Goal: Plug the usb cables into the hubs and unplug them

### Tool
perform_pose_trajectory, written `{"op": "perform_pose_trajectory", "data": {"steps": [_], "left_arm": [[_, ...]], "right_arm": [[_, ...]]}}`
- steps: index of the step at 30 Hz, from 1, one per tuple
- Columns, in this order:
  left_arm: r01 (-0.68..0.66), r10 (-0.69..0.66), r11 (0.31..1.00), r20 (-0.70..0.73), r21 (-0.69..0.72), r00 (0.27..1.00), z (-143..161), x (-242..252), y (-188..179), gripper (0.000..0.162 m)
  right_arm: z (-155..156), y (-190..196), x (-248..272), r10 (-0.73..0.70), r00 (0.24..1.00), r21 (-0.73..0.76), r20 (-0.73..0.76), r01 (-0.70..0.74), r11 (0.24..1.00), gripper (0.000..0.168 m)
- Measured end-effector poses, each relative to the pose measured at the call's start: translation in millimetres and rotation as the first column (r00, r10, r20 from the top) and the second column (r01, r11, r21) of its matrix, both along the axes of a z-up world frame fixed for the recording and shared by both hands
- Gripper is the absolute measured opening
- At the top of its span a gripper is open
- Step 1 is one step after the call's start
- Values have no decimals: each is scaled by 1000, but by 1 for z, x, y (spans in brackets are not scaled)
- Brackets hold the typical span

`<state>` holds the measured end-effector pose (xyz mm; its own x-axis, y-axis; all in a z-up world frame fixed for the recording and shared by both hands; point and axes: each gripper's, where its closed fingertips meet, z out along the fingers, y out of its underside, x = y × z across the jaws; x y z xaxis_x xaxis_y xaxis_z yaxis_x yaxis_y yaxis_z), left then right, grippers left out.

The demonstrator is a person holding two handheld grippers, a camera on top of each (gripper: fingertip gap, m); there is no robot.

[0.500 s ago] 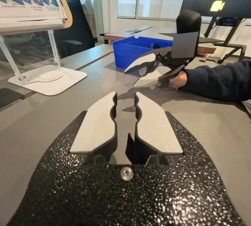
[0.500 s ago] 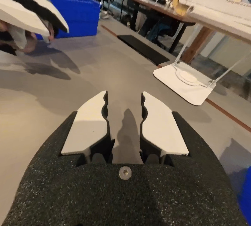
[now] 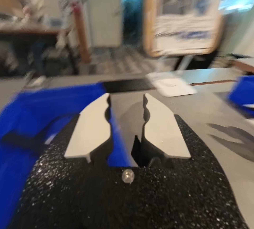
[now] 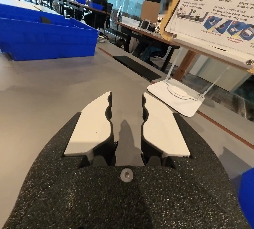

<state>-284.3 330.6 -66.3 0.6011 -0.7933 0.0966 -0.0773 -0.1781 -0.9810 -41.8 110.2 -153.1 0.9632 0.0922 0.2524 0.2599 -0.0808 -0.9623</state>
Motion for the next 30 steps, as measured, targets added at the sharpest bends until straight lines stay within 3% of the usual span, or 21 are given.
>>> {"op": "perform_pose_trajectory", "data": {"steps": [4,8,15,19,20,21,25,30], "left_arm": [[-159,143,936,-74,-314,987,-55,-45,61,67],[-255,186,824,-184,-506,965,-105,-64,85,90],[-421,237,722,-375,-549,896,-151,-76,111,92],[-484,278,708,-427,-514,860,-171,-82,130,74],[-488,279,710,-433,-508,857,-173,-82,132,60],[-491,284,717,-435,-495,854,-173,-84,134,42],[-445,301,781,-359,-438,883,-146,-80,136,12],[-370,312,904,-262,-212,913,-53,-67,131,11]], "right_arm": [[1,1,-2,12,1000,9,1,-12,1000,39],[2,0,-5,23,1000,18,16,-24,1000,37],[6,-1,-9,40,999,37,29,-41,998,34],[9,-3,-12,49,998,51,50,-51,997,33],[9,-3,-12,47,997,54,59,-50,997,33],[10,-4,-12,46,997,55,68,-50,997,33],[9,-4,-14,45,995,55,92,-50,997,31],[10,-4,-13,38,995,59,87,-43,997,30]]}}
